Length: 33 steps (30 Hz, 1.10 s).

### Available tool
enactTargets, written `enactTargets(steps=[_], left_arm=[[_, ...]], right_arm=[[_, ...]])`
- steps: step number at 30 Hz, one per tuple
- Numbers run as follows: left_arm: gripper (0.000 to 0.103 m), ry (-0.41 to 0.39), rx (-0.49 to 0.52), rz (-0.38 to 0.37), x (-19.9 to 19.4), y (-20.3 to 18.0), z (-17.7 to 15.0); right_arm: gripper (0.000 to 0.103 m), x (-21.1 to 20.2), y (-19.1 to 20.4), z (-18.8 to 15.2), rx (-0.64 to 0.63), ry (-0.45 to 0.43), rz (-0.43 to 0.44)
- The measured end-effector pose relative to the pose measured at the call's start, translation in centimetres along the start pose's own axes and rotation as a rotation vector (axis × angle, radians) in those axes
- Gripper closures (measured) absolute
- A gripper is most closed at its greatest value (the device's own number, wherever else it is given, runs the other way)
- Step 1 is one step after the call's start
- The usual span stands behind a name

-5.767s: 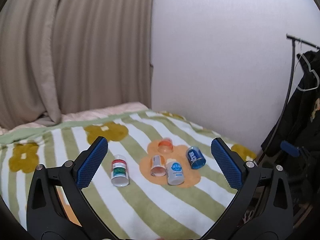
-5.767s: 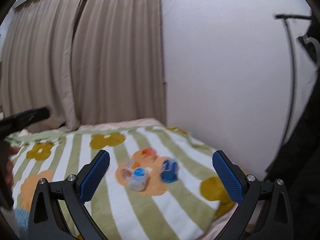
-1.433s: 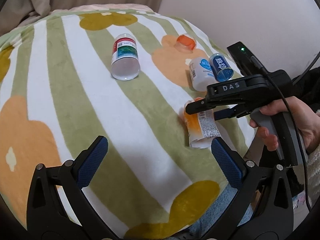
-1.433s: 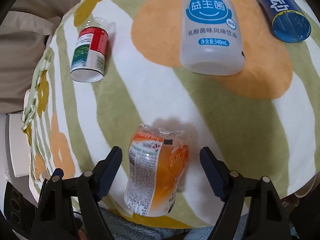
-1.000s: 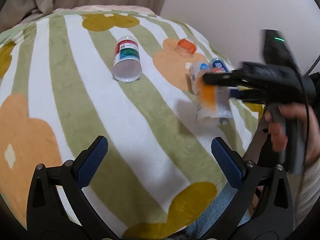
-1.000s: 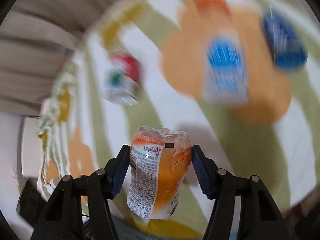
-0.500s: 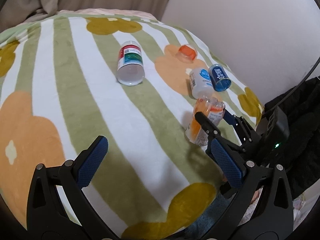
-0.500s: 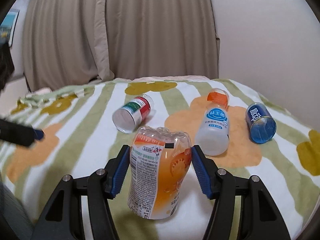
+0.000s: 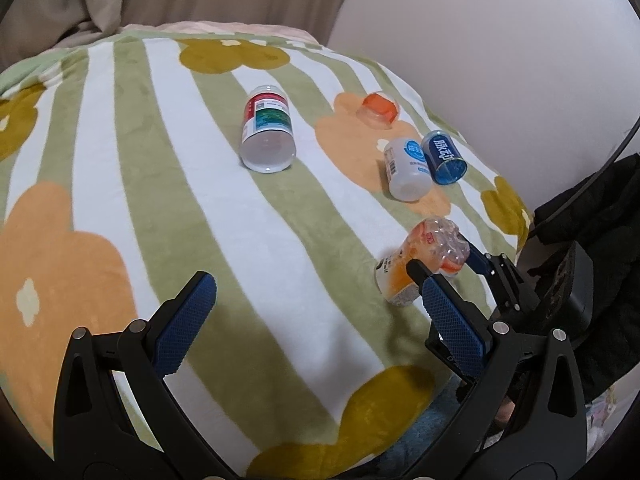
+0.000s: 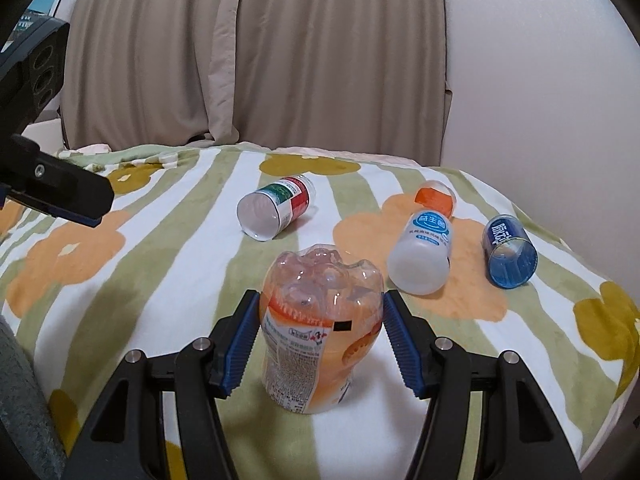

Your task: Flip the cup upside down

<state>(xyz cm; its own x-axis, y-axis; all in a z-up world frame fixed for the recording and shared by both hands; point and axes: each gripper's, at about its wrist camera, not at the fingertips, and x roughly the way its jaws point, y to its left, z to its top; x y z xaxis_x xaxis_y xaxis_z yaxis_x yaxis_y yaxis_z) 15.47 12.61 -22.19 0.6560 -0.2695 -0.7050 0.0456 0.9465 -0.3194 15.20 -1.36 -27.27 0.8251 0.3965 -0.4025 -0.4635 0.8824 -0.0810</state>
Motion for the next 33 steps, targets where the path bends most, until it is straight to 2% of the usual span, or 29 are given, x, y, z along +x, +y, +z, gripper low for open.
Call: enactTargets(steps=[14, 15, 17, 18, 19, 26, 31, 33], left_arm=[[0.000, -0.007, 0.015, 0.019, -0.2, -0.2, -0.3], [0.000, -0.007, 0.018, 0.019, -0.2, -0.2, -0.3], [0.000, -0.009, 0.021, 0.019, -0.2, -0.3, -0.3], [0.000, -0.011, 0.022, 0.017, -0.2, -0.3, -0.3], [0.000, -0.012, 0.023, 0.017, -0.2, -0.3, -0.4], [0.000, -0.024, 0.035, 0.021, -0.4, -0.6, -0.5], [0.000, -0.037, 0.063, 0.033, -0.5, -1.3, -0.6], [0.000, -0.047, 0.072, 0.038, -0.7, -1.5, -0.6]], right_arm=[[0.045, 0.4, 0.6, 0.5, -0.007, 0.025, -0.034], [0.042, 0.3, 0.6, 0.5, -0.006, 0.026, -0.033], [0.024, 0.2, 0.6, 0.4, 0.007, 0.020, -0.028], [0.009, 0.1, 0.5, 0.4, 0.014, 0.018, -0.033], [0.001, 0.1, 0.4, 0.4, 0.019, 0.017, -0.037], [0.001, -0.6, 0.3, 0.3, 0.025, 0.060, 0.000], [0.001, -2.5, 0.4, 0.1, 0.031, 0.034, 0.036], [0.001, -3.5, 0.4, 0.4, 0.022, 0.033, 0.017]])
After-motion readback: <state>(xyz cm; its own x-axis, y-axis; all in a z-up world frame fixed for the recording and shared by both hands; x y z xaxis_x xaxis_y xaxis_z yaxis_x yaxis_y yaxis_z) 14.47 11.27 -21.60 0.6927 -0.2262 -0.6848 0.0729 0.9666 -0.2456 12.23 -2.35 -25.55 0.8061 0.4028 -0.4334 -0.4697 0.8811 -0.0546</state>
